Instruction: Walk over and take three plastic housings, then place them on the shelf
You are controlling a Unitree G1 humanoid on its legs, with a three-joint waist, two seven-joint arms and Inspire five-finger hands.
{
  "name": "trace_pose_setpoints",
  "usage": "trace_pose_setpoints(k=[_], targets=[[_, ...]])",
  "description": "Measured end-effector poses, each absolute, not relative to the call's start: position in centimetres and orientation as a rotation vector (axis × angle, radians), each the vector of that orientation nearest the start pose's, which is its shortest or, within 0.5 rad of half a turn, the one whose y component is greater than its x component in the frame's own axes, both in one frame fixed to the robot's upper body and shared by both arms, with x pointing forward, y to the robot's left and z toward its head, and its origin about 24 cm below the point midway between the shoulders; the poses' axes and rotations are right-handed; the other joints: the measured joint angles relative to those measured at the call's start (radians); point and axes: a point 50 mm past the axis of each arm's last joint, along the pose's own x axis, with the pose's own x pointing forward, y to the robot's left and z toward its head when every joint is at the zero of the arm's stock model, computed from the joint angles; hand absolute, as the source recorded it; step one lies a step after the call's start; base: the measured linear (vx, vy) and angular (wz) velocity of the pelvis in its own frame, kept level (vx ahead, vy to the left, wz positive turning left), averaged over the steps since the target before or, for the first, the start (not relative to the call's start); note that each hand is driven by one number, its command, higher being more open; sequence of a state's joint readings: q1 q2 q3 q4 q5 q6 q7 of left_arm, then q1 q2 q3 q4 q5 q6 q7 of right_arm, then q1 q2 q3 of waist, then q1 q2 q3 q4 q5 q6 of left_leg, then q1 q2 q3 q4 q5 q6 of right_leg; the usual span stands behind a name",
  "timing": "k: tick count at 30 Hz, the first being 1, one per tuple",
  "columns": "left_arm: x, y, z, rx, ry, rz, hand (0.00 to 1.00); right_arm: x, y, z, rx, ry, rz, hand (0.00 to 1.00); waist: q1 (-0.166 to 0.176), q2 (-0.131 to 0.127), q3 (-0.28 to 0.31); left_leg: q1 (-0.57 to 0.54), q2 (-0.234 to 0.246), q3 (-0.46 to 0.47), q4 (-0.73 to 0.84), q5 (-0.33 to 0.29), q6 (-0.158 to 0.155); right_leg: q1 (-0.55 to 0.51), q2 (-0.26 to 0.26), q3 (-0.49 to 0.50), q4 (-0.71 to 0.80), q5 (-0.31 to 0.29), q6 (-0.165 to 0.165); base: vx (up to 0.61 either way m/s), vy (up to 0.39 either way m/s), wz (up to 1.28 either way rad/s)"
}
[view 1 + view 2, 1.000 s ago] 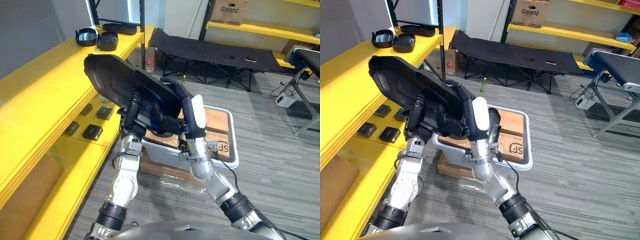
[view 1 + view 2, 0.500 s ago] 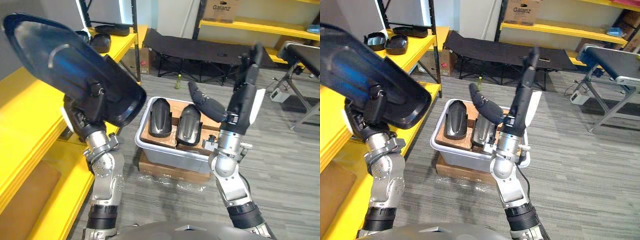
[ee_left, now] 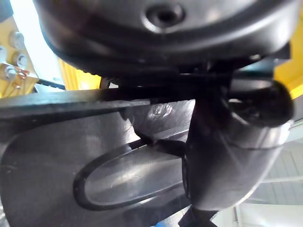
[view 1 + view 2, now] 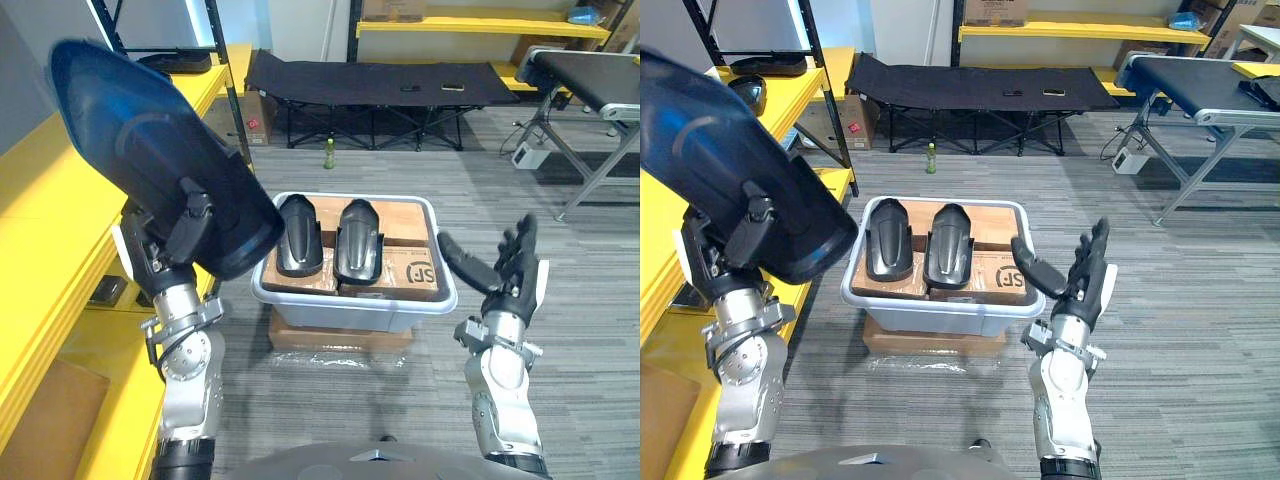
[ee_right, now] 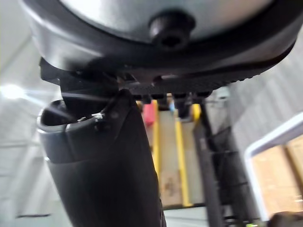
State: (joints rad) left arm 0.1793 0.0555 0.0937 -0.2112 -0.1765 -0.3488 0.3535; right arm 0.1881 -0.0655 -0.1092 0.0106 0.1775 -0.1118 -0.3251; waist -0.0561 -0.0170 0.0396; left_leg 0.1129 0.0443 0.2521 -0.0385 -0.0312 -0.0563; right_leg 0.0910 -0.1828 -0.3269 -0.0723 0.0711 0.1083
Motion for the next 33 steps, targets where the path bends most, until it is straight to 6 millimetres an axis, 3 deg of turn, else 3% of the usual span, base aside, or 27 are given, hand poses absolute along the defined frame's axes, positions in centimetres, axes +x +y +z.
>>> trace_pose_setpoints(k=[2, 4, 8, 12, 17, 22, 23, 24, 25, 27, 30, 33], targets=[[19.0, 21.3, 8.2, -0.161, -0.378, 0.499, 0.0, 19.3, -21.6, -1.4, 0.107, 0.219, -0.485, 1.0, 0.011, 0.013, 0.009, -0.005, 0.0, -0.018, 0.0, -0.001, 0.0, 0.008, 0.0, -0.023, -0.002, 0.0, 0.0, 0.02, -0.012, 0.22], [18.3, 21.3, 8.9, -0.16, -0.408, 0.499, 0.0, 18.8, -21.3, -2.1, 0.108, 0.265, -0.468, 1.0, 0.029, 0.021, 0.024, -0.008, -0.001, -0.052, 0.007, -0.001, 0.001, 0.03, -0.001, -0.058, -0.003, 0.0, 0.0, 0.01, -0.008, 0.51], [16.3, 22.4, 10.8, -0.118, -0.493, 0.537, 0.0, 20.5, -18.5, -1.5, 0.162, 0.24, -0.3, 1.0, 0.094, 0.019, 0.037, -0.041, -0.001, -0.14, 0.039, -0.002, 0.003, 0.064, 0.0, -0.145, -0.004, -0.001, 0.0, -0.01, -0.019, 0.61], [14.1, 24.0, 10.9, -0.048, -0.49, 0.607, 0.0, 22.6, -14.8, -0.1, 0.127, 0.183, -0.112, 1.0, 0.165, 0.009, 0.042, -0.059, -0.01, -0.213, 0.053, -0.002, 0.007, 0.095, -0.003, -0.213, -0.002, -0.01, 0.0, -0.02, -0.001, 0.56], [12.0, 25.2, 10.6, -0.044, -0.472, 0.689, 0.0, 24.1, -11.9, 1.2, 0.113, 0.151, 0.052, 1.0, 0.223, -0.02, 0.065, -0.093, -0.027, -0.283, 0.097, -0.007, 0.008, 0.103, -0.018, -0.271, 0.043, -0.058, 0.005, -0.02, 0.0, 0.44], [11.9, 24.9, 10.3, -0.089, -0.469, 0.658, 0.0, 24.2, -11.9, 1.0, 0.074, 0.174, 0.07, 1.0, 0.218, -0.011, 0.098, -0.175, -0.041, -0.338, 0.205, -0.03, -0.001, 0.112, -0.036, -0.356, 0.133, -0.117, 0.0, -0.04, 0.021, 0.62], [12.2, 24.7, 10.4, -0.096, -0.479, 0.625, 0.0, 24.2, -12.2, 0.9, 0.052, 0.182, 0.067, 1.0, 0.202, -0.009, 0.108, -0.191, -0.005, -0.234, 0.212, -0.069, 0.036, 0.128, -0.041, -0.4, 0.142, -0.128, 0.011, -0.09, -0.006, 0.91], [12.4, 24.5, 10.5, -0.101, -0.485, 0.603, 0.0, 24.1, -12.4, 0.8, 0.044, 0.189, 0.062, 1.0, 0.188, -0.012, 0.106, -0.197, 0.014, -0.187, 0.217, -0.067, 0.035, 0.133, -0.042, -0.421, 0.144, -0.129, 0.01, -0.09, -0.01, 1.07], [12.8, 24.1, 10.6, -0.115, -0.5, 0.565, 0.0, 23.9, -13.0, 0.7, 0.025, 0.193, 0.054, 1.0, 0.176, -0.01, 0.106, -0.208, 0.032, -0.143, 0.218, -0.05, 0.032, 0.138, -0.047, -0.443, 0.151, -0.135, 0.007, -0.09, 0.052, 1.0], [13.5, 23.3, 11.0, -0.142, -0.532, 0.491, 0.0, 24.0, -14.1, 0.8, 0.002, 0.188, 0.044, 1.0, 0.186, 0.016, 0.123, -0.217, 0.03, -0.135, 0.202, 0.004, 0.028, 0.132, -0.062, -0.449, 0.174, -0.15, 0.014, -0.07, 0.072, 0.57], [13.8, 23.1, 11.2, -0.136, -0.542, 0.437, 0.0, 23.9, -13.6, 1.0, 0.03, 0.178, 0.061, 1.0, 0.186, 0.022, 0.122, -0.212, 0.005, -0.135, 0.155, 0.033, 0.033, 0.119, -0.081, -0.45, 0.189, -0.15, 0.014, -0.02, 0.071, 0.11], [14.6, 22.0, 11.5, -0.134, -0.555, 0.316, 0.0, 23.3, -13.5, 1.0, 0.077, 0.174, 0.049, 1.0, 0.159, 0.023, 0.121, -0.207, -0.021, -0.176, 0.102, 0.064, 0.051, 0.098, -0.106, -0.363, 0.253, -0.153, 0.007, 0.01, 0.087, 0.55]])
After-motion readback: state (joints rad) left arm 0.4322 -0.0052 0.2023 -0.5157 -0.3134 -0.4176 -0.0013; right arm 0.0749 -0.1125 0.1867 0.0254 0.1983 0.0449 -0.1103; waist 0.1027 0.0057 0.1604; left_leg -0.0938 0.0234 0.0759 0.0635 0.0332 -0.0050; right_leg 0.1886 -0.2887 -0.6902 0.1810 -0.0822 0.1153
